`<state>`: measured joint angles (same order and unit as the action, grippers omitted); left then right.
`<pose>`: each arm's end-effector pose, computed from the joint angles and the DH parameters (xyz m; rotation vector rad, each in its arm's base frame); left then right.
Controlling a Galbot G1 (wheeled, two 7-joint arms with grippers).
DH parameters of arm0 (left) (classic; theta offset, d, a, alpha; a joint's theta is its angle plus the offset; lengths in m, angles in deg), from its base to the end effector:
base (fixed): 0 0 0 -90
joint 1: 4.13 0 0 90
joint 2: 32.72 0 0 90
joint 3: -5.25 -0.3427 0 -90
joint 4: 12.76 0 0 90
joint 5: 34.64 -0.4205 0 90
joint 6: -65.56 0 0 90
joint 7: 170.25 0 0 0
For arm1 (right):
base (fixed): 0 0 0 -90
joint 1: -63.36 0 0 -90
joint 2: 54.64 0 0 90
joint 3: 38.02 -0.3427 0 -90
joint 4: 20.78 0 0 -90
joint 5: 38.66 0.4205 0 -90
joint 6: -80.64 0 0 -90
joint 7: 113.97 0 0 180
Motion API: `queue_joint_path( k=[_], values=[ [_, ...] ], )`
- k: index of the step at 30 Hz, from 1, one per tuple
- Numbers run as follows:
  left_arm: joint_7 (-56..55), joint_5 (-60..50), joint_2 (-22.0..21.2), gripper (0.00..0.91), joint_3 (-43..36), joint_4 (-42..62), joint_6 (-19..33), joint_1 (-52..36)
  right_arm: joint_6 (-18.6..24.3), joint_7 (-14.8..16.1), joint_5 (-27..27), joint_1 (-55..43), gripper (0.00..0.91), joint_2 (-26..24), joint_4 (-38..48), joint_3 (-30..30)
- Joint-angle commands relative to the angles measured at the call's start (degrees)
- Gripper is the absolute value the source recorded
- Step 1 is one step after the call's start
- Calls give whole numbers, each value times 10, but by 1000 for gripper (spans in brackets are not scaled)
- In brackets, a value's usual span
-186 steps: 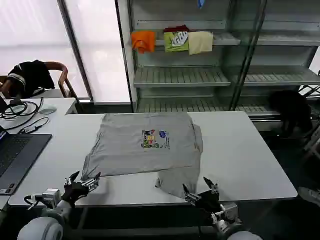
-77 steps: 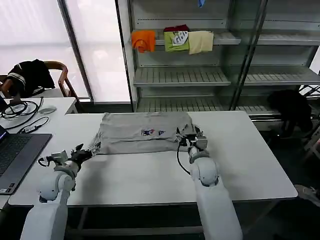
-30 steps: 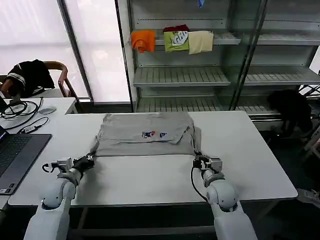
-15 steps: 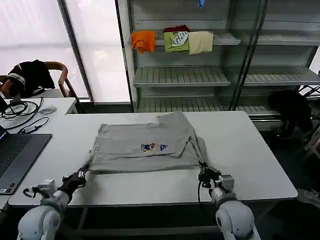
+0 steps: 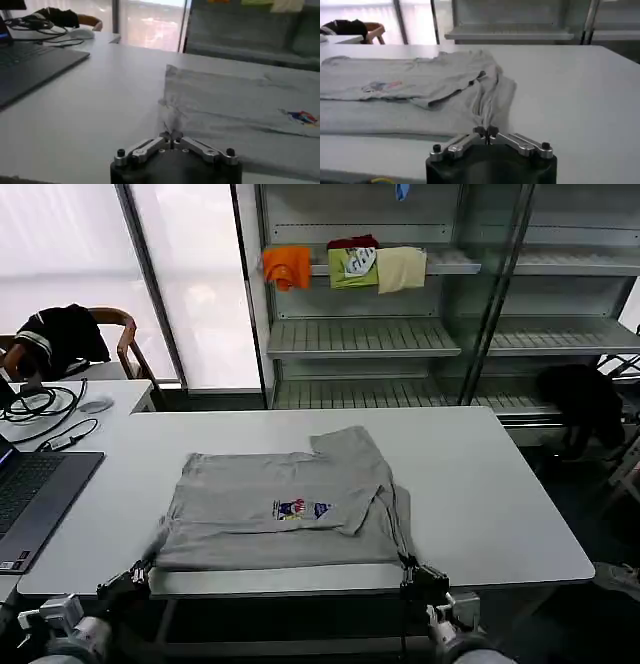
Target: Fold and organize the clothes.
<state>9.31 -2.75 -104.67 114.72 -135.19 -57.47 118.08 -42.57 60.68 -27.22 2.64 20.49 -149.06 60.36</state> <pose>0.2433 0.1488 -0.2416 0.0936 -2.6451 0.1817 0.2400 0.0254 -0.2398 0.2651 -2.6650 0.0546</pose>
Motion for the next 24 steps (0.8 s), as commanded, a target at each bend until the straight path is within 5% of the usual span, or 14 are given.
queue_joint_path(
  k=[1, 11, 15, 24],
  values=[
    [-14, 10, -5, 907, 12, -31, 0, 42, 0, -1, -11, 56, 907, -14, -35, 4],
    [-16, -43, -21, 907, 35, -53, 0, -38, 32, -26, -37, -13, 907, 46, -55, -13],
    [17, -46, 17, 907, 19, -8, 9, -139, 42, -14, -39, -125, 907, 69, -23, -11],
    [72, -3, 82, 907, -89, 222, 29, -383, 97, 66, -35, -444, 907, 118, 251, 17]
  ],
)
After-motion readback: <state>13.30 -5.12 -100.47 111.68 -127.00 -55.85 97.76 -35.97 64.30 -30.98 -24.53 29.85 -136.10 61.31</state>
